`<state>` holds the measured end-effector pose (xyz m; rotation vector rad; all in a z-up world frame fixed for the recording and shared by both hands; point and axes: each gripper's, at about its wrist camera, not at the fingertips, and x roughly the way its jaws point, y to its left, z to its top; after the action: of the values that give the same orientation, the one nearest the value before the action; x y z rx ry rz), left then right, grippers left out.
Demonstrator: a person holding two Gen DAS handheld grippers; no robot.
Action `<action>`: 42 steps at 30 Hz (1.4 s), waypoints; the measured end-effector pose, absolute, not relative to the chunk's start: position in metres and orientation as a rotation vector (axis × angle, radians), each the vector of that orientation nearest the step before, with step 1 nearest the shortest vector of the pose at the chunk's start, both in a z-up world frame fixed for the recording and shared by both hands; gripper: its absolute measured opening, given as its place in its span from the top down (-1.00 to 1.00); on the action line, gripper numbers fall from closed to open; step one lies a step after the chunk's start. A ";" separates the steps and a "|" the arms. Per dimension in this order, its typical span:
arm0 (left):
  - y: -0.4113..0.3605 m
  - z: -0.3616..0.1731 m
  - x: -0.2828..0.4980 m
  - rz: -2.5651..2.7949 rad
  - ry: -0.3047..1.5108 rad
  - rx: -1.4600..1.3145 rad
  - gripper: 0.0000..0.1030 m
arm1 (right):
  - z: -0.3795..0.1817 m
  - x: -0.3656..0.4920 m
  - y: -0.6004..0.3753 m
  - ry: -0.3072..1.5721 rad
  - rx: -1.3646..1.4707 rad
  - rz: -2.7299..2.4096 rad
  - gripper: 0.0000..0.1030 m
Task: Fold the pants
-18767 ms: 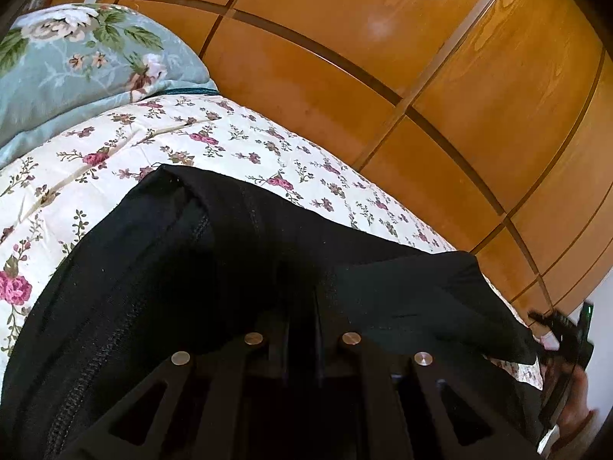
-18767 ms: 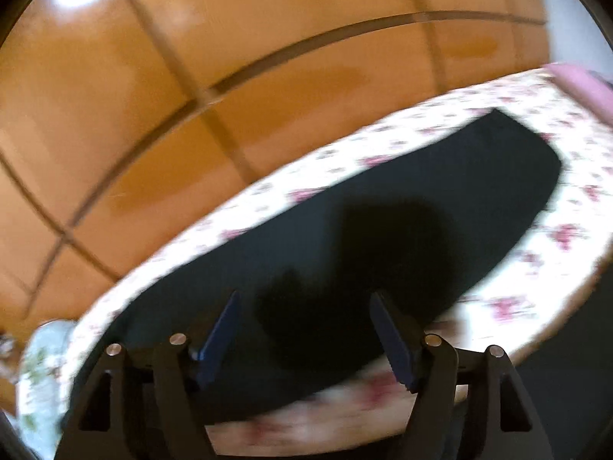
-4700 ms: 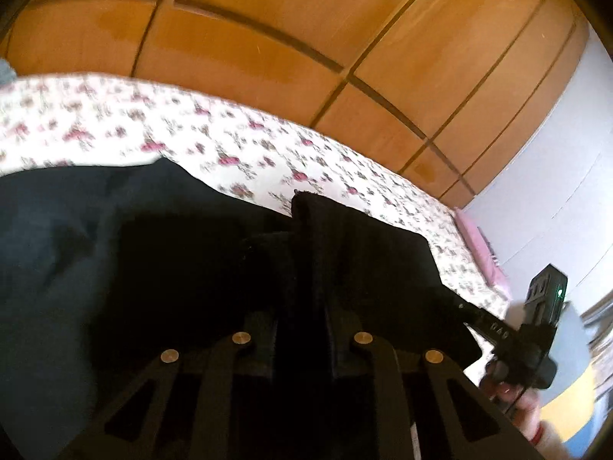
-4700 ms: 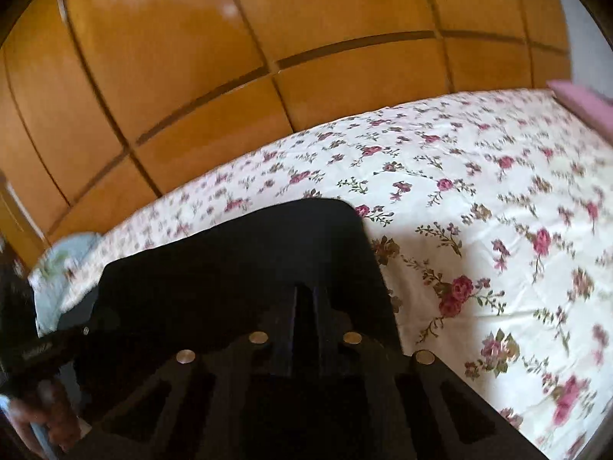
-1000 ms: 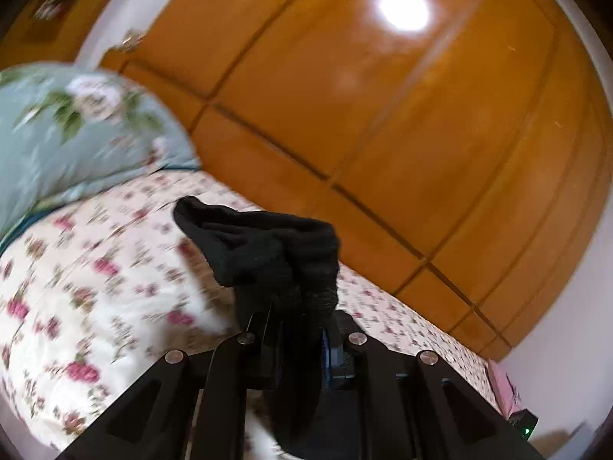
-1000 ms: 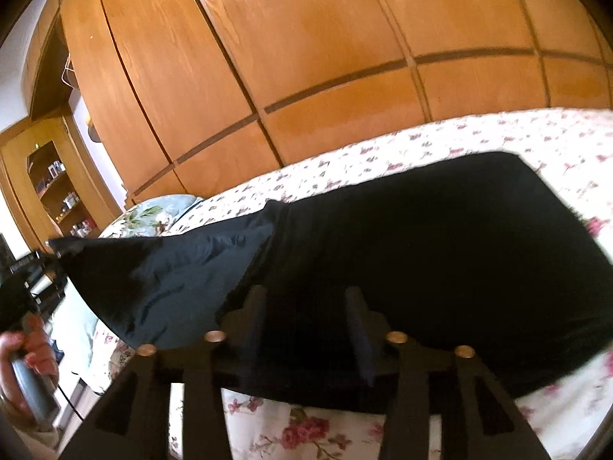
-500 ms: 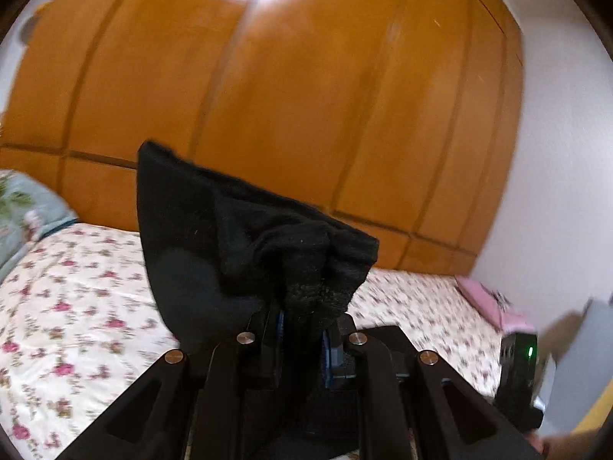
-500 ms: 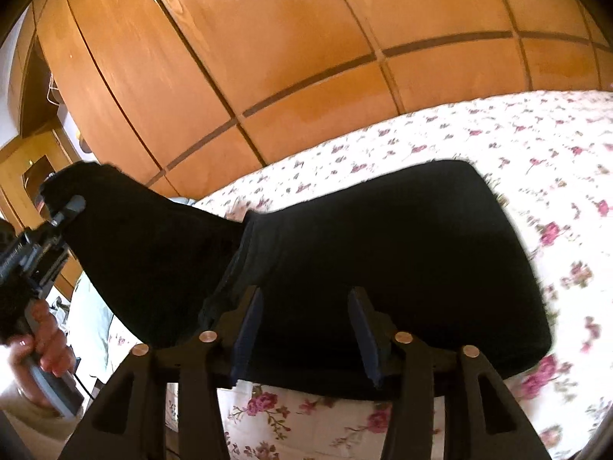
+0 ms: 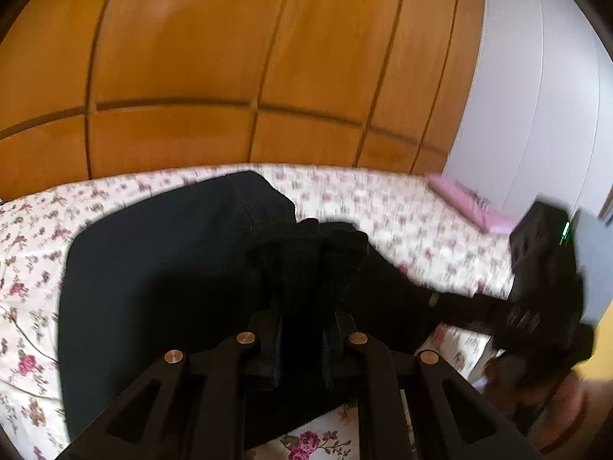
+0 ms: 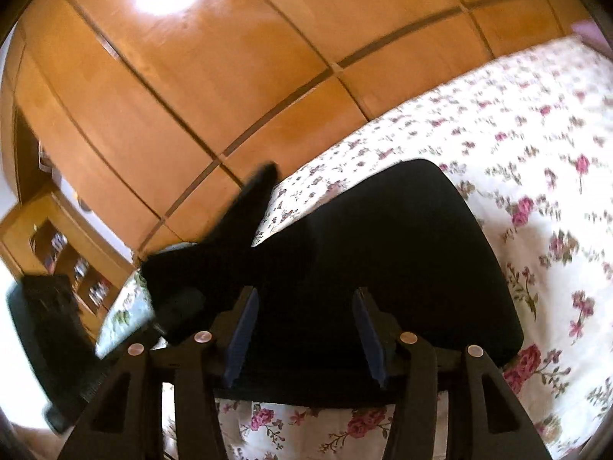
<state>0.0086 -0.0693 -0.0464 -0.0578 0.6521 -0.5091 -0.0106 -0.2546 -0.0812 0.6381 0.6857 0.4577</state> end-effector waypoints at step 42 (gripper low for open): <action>0.054 -0.104 -0.040 -0.239 0.718 -0.081 0.17 | -0.084 0.029 -0.192 0.875 0.600 0.522 0.63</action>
<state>-0.0399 0.0535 -0.1041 -0.0808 0.7176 -0.2389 0.0288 -0.1924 -0.0838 0.6001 0.8746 0.5220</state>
